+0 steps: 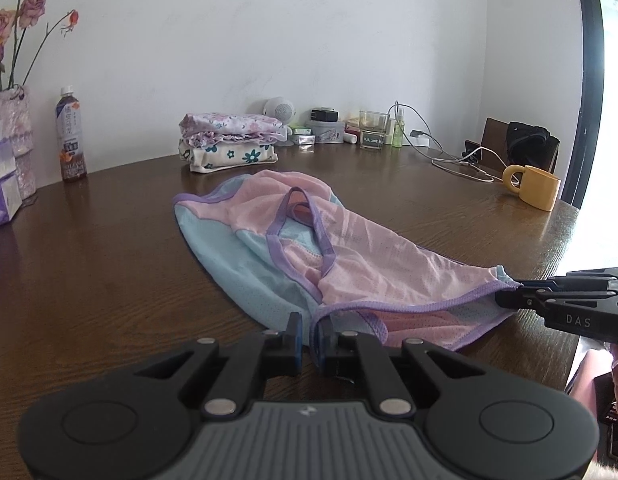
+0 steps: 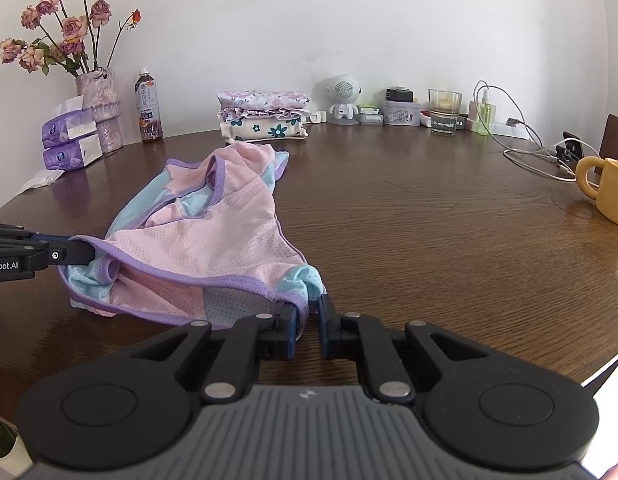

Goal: Fold clothes

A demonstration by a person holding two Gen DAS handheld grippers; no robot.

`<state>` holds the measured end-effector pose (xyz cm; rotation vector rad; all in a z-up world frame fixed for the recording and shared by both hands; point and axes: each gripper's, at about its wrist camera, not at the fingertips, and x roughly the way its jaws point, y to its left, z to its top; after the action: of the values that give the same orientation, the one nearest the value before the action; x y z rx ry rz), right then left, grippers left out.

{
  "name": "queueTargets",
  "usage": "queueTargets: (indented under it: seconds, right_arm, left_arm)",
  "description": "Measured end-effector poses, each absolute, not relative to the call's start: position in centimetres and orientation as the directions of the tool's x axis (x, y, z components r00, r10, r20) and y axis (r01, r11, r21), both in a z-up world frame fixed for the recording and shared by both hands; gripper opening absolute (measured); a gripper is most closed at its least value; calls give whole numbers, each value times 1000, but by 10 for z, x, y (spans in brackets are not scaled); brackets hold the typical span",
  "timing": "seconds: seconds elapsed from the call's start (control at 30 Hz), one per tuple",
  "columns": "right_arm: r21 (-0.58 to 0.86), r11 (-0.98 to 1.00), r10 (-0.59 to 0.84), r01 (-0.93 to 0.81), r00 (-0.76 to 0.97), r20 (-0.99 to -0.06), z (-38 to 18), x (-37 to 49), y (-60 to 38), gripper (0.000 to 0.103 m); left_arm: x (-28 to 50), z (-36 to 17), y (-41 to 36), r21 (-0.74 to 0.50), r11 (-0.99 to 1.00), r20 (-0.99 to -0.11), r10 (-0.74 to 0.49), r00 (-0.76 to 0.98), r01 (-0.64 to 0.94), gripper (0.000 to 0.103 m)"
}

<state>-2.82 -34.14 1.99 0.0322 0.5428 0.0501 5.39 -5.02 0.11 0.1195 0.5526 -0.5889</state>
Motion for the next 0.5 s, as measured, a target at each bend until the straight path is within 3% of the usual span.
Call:
queueTargets:
  seconds: [0.3, 0.5]
  right_arm:
    - [58, 998, 59, -34, 855, -515, 22, -27, -343, 10]
    - [44, 998, 59, -43, 888, -456, 44, -25, -345, 10]
  left_arm:
    - [53, -1, -49, -54, 835, -526, -490, 695, 548, 7]
    - [53, 24, -49, 5, 843, -452, -478, 753, 538, 5]
